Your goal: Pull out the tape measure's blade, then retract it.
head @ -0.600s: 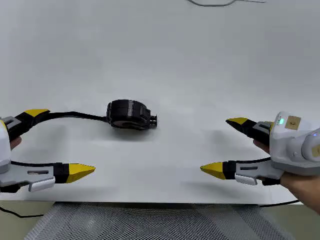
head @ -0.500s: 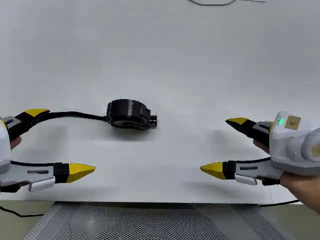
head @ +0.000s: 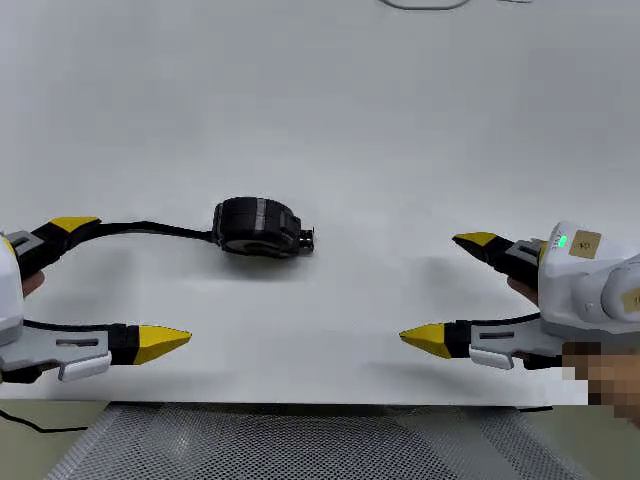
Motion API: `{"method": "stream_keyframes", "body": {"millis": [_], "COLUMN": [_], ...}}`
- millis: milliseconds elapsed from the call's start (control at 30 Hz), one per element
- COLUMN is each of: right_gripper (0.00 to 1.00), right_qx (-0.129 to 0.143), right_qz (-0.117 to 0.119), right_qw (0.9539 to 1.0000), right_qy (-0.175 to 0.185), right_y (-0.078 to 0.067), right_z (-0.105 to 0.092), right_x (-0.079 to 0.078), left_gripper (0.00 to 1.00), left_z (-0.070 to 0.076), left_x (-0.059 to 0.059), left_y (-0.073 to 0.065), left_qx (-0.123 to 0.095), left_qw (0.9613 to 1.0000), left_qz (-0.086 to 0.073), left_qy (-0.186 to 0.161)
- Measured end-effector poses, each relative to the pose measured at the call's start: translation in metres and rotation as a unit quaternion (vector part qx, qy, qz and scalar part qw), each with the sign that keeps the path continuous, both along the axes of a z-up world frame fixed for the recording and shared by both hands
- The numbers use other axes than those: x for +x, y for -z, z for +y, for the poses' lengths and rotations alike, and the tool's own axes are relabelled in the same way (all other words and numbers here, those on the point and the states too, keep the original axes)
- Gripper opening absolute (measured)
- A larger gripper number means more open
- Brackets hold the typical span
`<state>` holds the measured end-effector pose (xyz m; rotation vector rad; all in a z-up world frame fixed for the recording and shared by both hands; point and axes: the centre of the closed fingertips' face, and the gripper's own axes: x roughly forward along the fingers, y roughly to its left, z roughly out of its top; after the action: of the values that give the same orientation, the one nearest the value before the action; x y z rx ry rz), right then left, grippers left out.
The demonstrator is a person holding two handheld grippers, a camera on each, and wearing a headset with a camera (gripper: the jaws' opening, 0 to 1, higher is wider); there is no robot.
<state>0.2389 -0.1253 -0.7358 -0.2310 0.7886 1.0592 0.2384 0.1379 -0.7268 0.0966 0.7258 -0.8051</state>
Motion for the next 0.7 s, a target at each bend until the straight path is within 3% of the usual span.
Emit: {"method": "stream_keyframes", "body": {"millis": [33,200,267,467,700], "right_gripper": [0.81,0.83,0.81,0.81,0.82], "right_qx": [0.000,-0.001,0.000,-0.004,-0.005], "right_qz": [0.000,-0.006,-0.006,-0.007,-0.008], "right_qw": [1.0000,1.0000,1.0000,1.0000,1.0000], "right_qy": [0.000,0.002,0.001,0.001,-0.002], "right_y": [0.000,-0.001,-0.001,-0.002,0.000], "right_z": [0.000,-0.001,-0.002,-0.003,-0.008], "right_x": [0.000,0.003,0.003,0.001,0.002], "left_gripper": [0.99,0.99,0.99,0.99,0.99], "left_z": [0.000,-0.001,0.002,-0.004,-0.010], "left_x": [0.001,0.000,0.001,-0.002,0.003], "left_y": [-0.001,-0.001,0.001,0.002,-0.002], "left_qx": [0.000,-0.004,0.013,0.006,-0.003], "left_qw": [1.0000,1.0000,0.9999,0.9999,0.9999], "left_qz": [-0.006,-0.002,-0.006,-0.001,-0.007], "left_qy": [0.002,0.001,0.000,0.009,0.013]}}
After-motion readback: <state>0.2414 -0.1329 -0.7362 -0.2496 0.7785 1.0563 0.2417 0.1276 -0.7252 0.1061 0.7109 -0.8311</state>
